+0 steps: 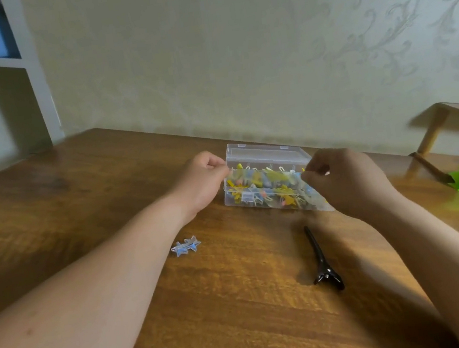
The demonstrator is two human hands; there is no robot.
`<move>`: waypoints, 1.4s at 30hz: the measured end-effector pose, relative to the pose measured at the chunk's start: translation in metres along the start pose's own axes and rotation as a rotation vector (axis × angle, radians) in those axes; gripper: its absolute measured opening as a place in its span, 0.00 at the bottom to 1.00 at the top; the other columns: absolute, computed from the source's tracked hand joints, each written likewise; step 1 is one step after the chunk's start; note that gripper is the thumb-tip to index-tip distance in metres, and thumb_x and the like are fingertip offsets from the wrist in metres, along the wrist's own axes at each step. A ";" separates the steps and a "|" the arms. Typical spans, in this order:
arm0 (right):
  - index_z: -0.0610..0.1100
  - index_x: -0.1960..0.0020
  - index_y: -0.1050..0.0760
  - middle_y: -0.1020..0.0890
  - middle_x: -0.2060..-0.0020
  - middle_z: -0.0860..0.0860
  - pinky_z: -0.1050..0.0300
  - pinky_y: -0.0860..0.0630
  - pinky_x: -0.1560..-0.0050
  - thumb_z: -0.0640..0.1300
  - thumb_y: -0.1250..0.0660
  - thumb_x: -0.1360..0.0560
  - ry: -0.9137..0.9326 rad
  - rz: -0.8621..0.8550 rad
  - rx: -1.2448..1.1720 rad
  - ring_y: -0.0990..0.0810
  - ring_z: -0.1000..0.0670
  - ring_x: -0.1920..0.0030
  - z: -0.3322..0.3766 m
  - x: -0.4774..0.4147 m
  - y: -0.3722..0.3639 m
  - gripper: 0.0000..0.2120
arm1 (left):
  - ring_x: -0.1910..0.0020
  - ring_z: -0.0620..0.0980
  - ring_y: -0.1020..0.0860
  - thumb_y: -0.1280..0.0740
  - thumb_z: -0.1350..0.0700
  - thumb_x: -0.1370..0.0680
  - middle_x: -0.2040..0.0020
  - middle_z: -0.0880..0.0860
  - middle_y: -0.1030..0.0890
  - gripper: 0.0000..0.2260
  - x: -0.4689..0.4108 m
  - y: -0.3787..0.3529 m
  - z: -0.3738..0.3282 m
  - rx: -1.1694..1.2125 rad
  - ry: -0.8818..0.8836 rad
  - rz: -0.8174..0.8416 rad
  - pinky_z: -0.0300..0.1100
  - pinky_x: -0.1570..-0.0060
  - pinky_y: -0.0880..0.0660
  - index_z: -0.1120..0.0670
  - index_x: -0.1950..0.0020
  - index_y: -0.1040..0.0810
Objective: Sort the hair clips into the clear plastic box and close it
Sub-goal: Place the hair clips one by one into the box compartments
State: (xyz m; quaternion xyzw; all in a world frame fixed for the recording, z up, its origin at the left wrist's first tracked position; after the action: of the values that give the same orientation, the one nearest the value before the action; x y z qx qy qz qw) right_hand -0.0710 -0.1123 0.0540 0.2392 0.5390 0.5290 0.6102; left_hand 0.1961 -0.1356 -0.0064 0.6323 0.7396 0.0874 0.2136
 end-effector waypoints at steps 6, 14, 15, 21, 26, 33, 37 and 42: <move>0.58 0.48 0.17 0.17 0.52 0.60 0.58 0.25 0.52 0.51 0.30 0.20 0.398 0.198 -0.196 0.21 0.59 0.54 0.103 0.039 -0.028 0.04 | 0.53 0.52 0.21 0.32 0.56 0.19 0.54 0.50 0.17 0.07 -0.002 0.001 0.003 0.067 0.058 -0.033 0.47 0.50 0.26 0.53 0.43 0.17; 0.52 0.32 0.18 0.18 0.38 0.56 0.48 0.24 0.35 0.48 0.30 0.19 0.822 0.331 -0.132 0.22 0.51 0.36 0.165 0.081 -0.062 0.15 | 0.57 0.52 0.21 0.35 0.57 0.20 0.54 0.55 0.15 0.09 -0.003 0.004 0.005 0.082 0.099 -0.032 0.46 0.52 0.25 0.56 0.44 0.17; 0.52 0.34 0.18 0.18 0.40 0.56 0.48 0.23 0.37 0.48 0.29 0.19 0.823 0.330 -0.129 0.22 0.52 0.38 0.166 0.082 -0.063 0.14 | 0.56 0.51 0.20 0.35 0.57 0.20 0.53 0.54 0.14 0.09 -0.003 0.003 0.004 0.075 0.091 -0.026 0.47 0.51 0.24 0.55 0.44 0.17; 0.51 0.42 0.17 0.17 0.49 0.57 0.52 0.21 0.49 0.49 0.31 0.17 0.672 0.300 -0.199 0.19 0.55 0.51 0.148 0.072 -0.047 0.06 | 0.58 0.54 0.21 0.36 0.51 0.29 0.56 0.55 0.15 0.15 0.000 0.003 0.005 0.112 0.104 -0.028 0.50 0.55 0.25 0.53 0.46 0.16; 0.51 0.50 0.17 0.14 0.58 0.57 0.52 0.20 0.53 0.50 0.33 0.18 0.167 0.030 -0.284 0.17 0.55 0.56 0.071 0.013 -0.015 0.08 | 0.49 0.53 0.17 0.35 0.52 0.19 0.48 0.51 0.14 0.09 -0.003 0.001 0.006 0.088 0.066 -0.010 0.54 0.43 0.20 0.51 0.44 0.17; 0.52 0.48 0.15 0.13 0.54 0.55 0.53 0.21 0.53 0.50 0.34 0.18 -0.008 0.056 -0.142 0.17 0.50 0.54 0.023 -0.009 -0.030 0.09 | 0.47 0.55 0.18 0.36 0.53 0.21 0.45 0.53 0.15 0.10 -0.003 0.001 0.005 0.036 0.035 0.003 0.59 0.39 0.20 0.50 0.43 0.18; 0.52 0.57 0.15 0.14 0.61 0.55 0.46 0.21 0.44 0.53 0.33 0.19 -0.027 0.078 -0.089 0.18 0.47 0.56 0.027 -0.011 -0.040 0.12 | 0.47 0.54 0.19 0.36 0.53 0.19 0.45 0.53 0.16 0.09 -0.004 0.001 0.005 0.028 0.031 0.000 0.58 0.40 0.20 0.50 0.43 0.18; 0.43 0.62 0.17 0.19 0.71 0.49 0.51 0.31 0.54 0.57 0.35 0.18 -0.047 0.068 -0.064 0.21 0.43 0.64 0.024 -0.009 -0.041 0.23 | 0.47 0.53 0.19 0.36 0.55 0.18 0.45 0.53 0.16 0.08 -0.006 0.000 0.007 0.027 0.026 0.002 0.55 0.42 0.21 0.51 0.43 0.18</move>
State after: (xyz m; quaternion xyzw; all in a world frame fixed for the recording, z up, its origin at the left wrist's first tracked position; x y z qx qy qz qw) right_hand -0.0318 -0.1268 0.0301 0.2500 0.4988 0.5607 0.6118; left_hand 0.1999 -0.1428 -0.0114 0.6346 0.7429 0.0857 0.1953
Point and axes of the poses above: each hand's wrist, its own x-axis away from the middle knuckle, its own y-axis out of the back of the hand, z = x × y, the point moved 8 cm from there along -x, towards the middle knuckle
